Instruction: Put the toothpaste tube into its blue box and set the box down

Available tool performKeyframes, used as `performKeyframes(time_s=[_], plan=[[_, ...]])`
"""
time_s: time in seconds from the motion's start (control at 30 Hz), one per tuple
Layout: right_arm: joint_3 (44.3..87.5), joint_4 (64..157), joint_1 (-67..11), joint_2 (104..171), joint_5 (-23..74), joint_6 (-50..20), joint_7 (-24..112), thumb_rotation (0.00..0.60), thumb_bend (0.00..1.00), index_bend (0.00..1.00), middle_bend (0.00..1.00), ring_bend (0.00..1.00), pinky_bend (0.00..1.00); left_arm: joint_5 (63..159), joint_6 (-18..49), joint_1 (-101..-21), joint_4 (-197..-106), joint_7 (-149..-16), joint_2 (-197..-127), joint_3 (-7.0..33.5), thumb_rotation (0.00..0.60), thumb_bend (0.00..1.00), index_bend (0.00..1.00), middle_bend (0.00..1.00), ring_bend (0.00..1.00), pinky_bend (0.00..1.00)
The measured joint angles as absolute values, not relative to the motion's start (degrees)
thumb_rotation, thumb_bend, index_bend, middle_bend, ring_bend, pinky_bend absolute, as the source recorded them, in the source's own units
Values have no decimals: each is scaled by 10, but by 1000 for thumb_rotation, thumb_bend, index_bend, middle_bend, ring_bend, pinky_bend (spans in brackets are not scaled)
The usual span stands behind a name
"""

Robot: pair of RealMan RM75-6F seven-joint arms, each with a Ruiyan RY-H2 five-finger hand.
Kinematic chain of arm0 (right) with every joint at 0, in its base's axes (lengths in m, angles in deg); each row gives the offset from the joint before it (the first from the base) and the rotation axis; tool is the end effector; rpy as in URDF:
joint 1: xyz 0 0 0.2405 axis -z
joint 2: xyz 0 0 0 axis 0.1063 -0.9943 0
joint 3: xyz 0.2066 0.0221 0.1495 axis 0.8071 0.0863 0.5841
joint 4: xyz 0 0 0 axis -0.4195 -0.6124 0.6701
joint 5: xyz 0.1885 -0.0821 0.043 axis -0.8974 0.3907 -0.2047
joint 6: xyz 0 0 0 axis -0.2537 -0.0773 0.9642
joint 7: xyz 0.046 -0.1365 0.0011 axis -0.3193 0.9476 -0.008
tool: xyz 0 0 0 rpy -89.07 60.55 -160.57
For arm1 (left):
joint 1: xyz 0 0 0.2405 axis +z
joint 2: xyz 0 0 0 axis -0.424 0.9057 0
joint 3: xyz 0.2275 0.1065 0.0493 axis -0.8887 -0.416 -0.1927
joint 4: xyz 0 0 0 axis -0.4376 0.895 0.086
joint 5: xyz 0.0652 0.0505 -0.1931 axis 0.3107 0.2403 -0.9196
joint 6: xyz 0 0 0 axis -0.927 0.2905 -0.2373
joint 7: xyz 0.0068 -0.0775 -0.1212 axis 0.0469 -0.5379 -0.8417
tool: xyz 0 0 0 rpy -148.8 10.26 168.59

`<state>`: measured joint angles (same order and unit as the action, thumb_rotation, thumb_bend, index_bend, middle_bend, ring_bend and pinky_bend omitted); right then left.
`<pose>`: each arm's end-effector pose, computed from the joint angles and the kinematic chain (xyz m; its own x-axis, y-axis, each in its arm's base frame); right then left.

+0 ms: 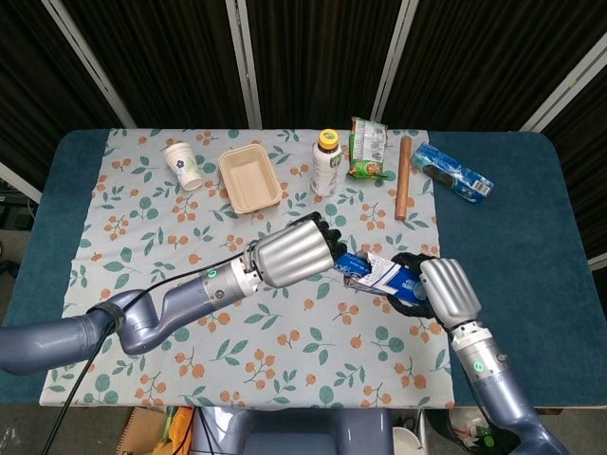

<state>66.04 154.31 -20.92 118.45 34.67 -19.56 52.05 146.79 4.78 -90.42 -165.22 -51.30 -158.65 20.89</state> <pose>-0.1445 -0.2649 0.1115 0.0877 -0.2160 0.9724 -0.9643 -0.2634 0.0285 0.0489 0.3525 0.0374 0.5323 -0.5767 0.6198 0.0322 -0.7178 -0.6955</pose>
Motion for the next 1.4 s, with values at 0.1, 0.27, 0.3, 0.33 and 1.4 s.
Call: performKeyframes(time_s=[0.1,0.27,0.3,0.33,1.4], plan=[[656,1545,-206,1181,352,-194,509,600,390,542,524,498,542,1473,44,-915,-1651,-509,-1586,212,600,509,690,745,681,726],[650,1548,-198,1177,361,-192,486,600,389,542,524,498,542,1482,42,-930,-1649,-504,-1589,215,600,507,680,727,667,720],[649,1549,-196,1175,364,-193,480,600,390,542,524,498,544,1482,41,-932,-1650,-503,-1591,215,600,504,677,721,661,719],[649,1550,-195,1174,366,-194,476,600,389,542,524,498,549,1482,41,-933,-1650,-502,-1592,215,600,495,672,711,650,716],[669,1559,-151,1199,381,-226,250,600,391,542,524,498,567,1487,101,-963,-1643,-445,-1623,249,600,0,202,218,194,335]])
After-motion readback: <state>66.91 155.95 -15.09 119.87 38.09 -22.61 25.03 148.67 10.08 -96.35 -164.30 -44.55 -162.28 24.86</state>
